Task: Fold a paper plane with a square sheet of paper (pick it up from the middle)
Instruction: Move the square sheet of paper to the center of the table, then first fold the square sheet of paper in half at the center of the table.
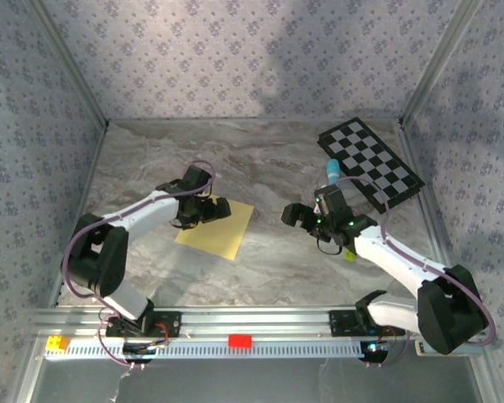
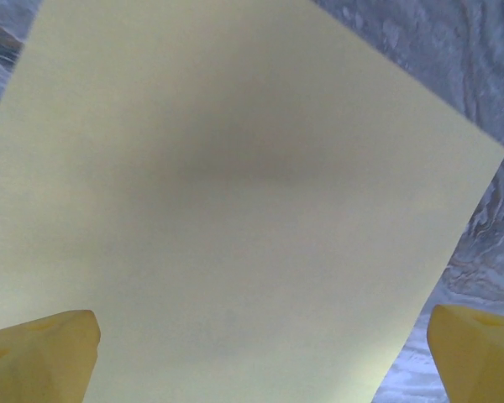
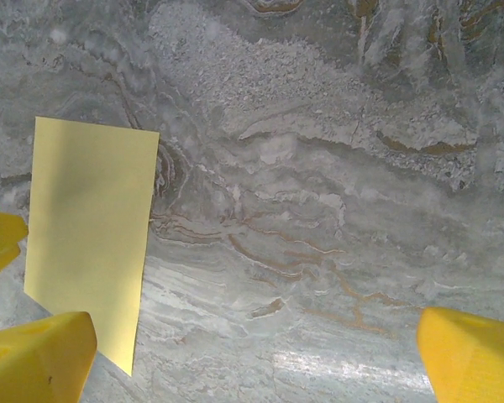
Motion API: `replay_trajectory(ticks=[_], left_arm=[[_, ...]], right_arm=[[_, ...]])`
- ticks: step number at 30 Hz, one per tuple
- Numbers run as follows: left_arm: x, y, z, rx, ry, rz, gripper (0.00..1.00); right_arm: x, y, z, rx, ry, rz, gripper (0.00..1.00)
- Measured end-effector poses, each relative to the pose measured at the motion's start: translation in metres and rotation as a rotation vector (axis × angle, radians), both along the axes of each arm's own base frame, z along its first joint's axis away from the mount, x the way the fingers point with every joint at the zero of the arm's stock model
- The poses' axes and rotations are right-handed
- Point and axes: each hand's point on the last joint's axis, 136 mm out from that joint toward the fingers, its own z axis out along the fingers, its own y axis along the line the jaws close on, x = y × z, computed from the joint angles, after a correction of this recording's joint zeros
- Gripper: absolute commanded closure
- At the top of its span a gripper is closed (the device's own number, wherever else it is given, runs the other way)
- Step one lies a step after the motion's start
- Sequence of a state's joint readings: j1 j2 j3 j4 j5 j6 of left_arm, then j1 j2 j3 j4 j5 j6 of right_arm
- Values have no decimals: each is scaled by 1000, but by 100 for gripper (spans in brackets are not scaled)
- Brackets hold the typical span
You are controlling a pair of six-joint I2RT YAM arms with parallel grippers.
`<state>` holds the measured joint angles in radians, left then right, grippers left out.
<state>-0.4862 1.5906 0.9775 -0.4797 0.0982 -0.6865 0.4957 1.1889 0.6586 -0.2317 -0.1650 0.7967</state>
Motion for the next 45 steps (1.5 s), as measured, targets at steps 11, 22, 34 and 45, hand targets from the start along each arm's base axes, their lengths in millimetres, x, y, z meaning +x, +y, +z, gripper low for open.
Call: replay_trajectory(ticks=[11,22,34,45], left_arm=[[-15,-7,-28,-26,69,109,1],[-48,-37,-18,-73,41,238,0],[-8,-4,37,56,-108,-9,1],[-7,-10,14,178,61,-204,4]], right_arm=[[-2,0,-9,-15,27,1,0],[-2,-6,-12,-21,55,-50,0],[-8,5,-12,-14,53,-12,0],[-14,10,-27,-42,97,11,0]])
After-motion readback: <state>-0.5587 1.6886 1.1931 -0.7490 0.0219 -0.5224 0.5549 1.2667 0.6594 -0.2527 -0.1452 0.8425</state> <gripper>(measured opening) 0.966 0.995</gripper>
